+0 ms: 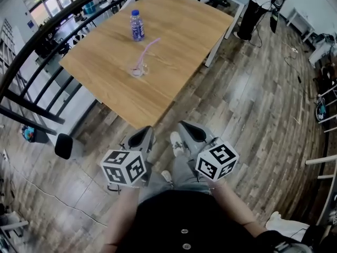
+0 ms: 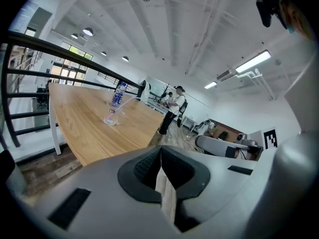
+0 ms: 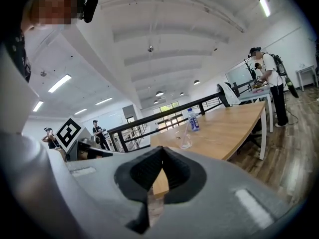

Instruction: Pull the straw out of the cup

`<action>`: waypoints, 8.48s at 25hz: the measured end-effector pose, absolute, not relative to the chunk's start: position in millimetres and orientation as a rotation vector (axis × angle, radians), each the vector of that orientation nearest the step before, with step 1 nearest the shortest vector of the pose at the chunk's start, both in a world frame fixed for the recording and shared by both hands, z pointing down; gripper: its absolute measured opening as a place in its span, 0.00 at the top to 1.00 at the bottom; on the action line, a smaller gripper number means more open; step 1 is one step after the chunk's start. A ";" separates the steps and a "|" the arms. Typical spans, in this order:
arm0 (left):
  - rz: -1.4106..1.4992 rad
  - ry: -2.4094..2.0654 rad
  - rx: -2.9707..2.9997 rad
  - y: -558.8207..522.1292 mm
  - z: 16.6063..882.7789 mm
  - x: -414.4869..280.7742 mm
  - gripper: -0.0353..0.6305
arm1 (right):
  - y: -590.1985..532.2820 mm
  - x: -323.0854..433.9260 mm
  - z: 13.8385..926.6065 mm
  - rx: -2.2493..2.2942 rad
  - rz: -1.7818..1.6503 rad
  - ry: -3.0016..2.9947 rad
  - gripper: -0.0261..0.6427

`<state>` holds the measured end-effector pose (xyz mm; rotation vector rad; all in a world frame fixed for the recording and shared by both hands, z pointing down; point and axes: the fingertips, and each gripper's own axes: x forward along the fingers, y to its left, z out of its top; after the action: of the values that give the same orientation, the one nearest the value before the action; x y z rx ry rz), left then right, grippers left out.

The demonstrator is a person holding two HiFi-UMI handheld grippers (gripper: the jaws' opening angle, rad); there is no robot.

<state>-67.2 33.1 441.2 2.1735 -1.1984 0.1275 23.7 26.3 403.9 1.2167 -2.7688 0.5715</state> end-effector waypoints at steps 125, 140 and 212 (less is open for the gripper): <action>1.122 -1.329 2.353 -345.6 498.0 -99.0 0.86 | -317.0 -8.2 478.0 0.804 0.881 -2.678 0.96; 0.803 -1.467 2.297 -341.2 467.7 -116.7 0.88 | -315.5 -10.9 469.7 0.773 0.847 -2.709 0.96; -0.720 -1.742 2.332 -220.3 291.8 -192.2 0.88 | -291.3 -81.8 313.0 0.368 0.559 -3.163 0.96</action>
<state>-192.2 -220.3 291.8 2.3317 -1.7416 -0.7202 -81.8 -291.3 313.0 0.3679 -3.1634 0.5588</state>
